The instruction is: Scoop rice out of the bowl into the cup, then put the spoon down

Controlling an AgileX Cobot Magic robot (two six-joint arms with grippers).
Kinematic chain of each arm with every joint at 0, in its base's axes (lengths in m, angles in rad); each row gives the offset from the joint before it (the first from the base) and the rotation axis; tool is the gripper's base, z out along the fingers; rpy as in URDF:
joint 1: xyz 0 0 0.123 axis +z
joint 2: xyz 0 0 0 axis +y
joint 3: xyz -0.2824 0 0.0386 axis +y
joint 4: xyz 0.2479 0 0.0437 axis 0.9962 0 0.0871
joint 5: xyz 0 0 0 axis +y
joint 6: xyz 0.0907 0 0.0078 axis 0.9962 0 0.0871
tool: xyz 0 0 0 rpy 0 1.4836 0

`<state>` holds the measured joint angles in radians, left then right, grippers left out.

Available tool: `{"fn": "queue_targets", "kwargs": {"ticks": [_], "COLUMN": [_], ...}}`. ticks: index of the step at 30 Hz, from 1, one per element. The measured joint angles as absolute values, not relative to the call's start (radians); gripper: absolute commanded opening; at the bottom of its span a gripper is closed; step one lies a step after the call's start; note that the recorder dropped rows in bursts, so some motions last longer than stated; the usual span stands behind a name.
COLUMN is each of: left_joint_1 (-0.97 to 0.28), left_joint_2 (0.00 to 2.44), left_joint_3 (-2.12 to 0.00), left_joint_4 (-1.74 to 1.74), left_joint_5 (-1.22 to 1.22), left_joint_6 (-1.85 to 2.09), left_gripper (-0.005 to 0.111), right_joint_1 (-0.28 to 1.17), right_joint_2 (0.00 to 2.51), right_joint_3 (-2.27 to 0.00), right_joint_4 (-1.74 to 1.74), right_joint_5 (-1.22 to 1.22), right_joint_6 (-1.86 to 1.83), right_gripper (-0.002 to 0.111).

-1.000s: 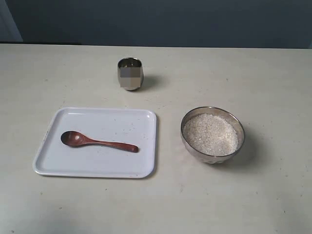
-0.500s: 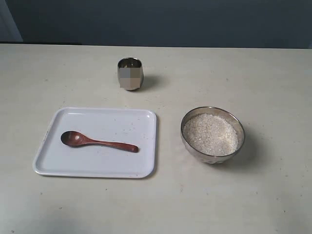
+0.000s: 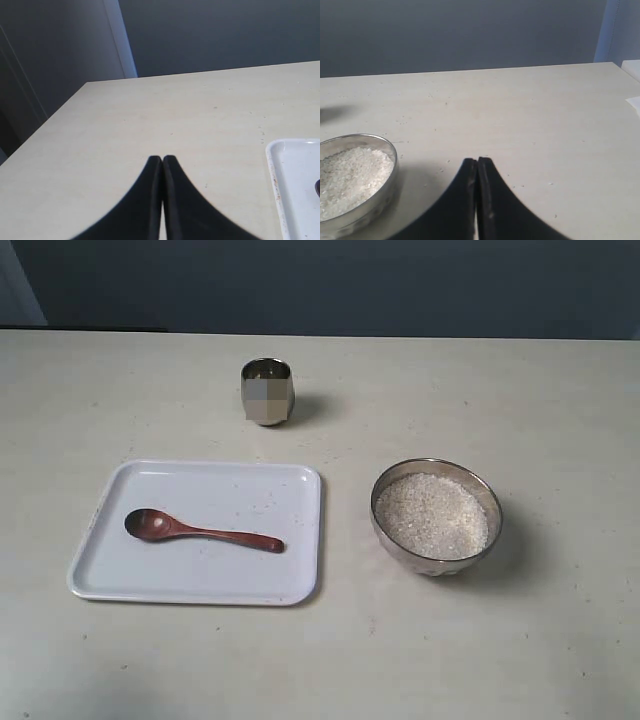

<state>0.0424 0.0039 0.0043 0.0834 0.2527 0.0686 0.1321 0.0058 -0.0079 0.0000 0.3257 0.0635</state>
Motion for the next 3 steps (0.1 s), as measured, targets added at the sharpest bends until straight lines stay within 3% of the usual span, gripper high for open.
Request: {"fn": "queue_targets", "kwargs": {"ticks": [3], "left_joint_1": [0.042], "left_joint_2": [0.004], "left_joint_3": [0.004], "left_joint_4": [0.083], "left_joint_5": [0.253], "left_joint_6": [0.069], "left_gripper": [0.0], "right_joint_1": [0.132], "right_joint_2": [0.006], "right_joint_3": [-0.008], "right_joint_4": [0.0], "right_joint_5": [0.326], "right_joint_6": [0.063], "right_gripper": [-0.001]}}
